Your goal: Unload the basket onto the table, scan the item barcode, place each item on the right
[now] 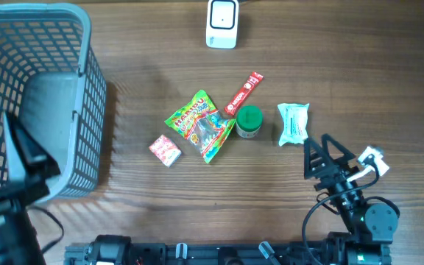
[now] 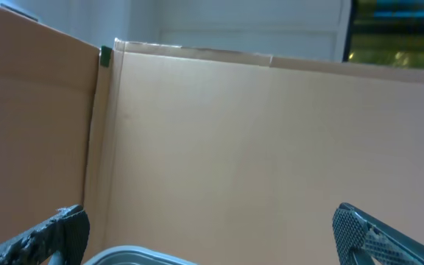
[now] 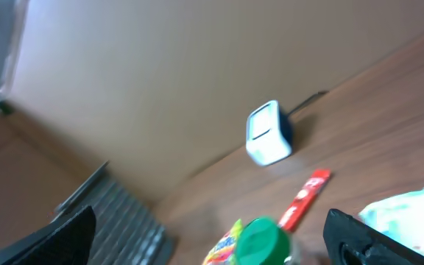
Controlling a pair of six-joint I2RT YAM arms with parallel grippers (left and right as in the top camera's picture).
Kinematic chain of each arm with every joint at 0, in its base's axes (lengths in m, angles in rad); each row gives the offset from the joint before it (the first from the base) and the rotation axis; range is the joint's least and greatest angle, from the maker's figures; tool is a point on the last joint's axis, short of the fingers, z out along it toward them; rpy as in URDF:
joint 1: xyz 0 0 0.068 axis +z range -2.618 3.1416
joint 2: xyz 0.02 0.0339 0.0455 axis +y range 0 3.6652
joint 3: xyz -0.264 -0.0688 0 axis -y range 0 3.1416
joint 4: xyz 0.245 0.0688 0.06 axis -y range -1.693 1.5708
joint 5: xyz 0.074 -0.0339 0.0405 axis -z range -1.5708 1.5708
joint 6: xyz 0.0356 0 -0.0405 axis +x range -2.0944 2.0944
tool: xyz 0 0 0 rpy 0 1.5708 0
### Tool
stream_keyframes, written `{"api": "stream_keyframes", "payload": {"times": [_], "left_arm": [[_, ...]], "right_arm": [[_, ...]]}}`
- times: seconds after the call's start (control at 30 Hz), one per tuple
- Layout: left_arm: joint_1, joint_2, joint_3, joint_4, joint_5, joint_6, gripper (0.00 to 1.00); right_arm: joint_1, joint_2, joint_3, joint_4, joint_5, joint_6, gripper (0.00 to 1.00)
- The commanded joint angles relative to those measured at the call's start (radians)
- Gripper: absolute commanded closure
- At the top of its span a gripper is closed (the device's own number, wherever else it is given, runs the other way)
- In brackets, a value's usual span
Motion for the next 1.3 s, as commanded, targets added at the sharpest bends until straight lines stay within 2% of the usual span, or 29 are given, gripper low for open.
{"api": "stream_keyframes", "payload": {"times": [0.0,0.07,0.17,0.37,0.43,0.6,0.67,0.8,0.93,1.1,1.27], "left_arm": [[0.008,-0.079,-0.064,0.019,0.027,-0.024,0.0],[0.008,-0.123,-0.103,0.024,0.027,-0.03,0.0],[0.008,-0.214,-0.185,0.064,0.027,-0.029,0.0],[0.008,-0.292,-0.267,0.089,0.027,-0.029,0.0],[0.008,-0.297,-0.293,0.104,0.027,-0.029,0.0],[0.008,-0.299,-0.333,0.13,0.027,-0.027,0.0],[0.008,-0.275,-0.333,0.168,0.026,0.022,0.0],[0.007,-0.204,-0.334,0.192,0.011,0.196,0.0],[0.008,-0.251,-0.334,0.19,0.011,0.193,0.0],[0.008,-0.364,-0.334,0.148,0.012,0.159,0.0],[0.008,-0.409,-0.335,0.103,0.011,0.159,0.0]], "right_arm": [[0.003,0.071,0.181,-0.103,-0.088,-0.053,0.01],[0.003,0.17,0.319,-0.227,-0.088,-0.135,0.0],[0.003,0.454,0.634,-0.553,-0.08,-0.324,0.0],[0.003,0.924,1.098,-1.13,0.091,-0.448,0.01],[0.003,1.056,1.207,-1.253,0.09,-0.492,0.0],[0.004,1.257,1.239,-1.251,-0.035,-0.491,0.0],[0.019,1.296,1.239,-1.251,-0.046,-0.514,0.01],[0.142,1.304,1.24,-1.167,0.137,-0.427,0.0],[0.295,1.336,1.24,-1.15,0.335,-0.309,0.0],[0.465,1.471,1.248,-1.056,0.435,-0.178,0.02],[0.502,1.675,1.334,-1.046,0.471,-0.08,0.01]]}}
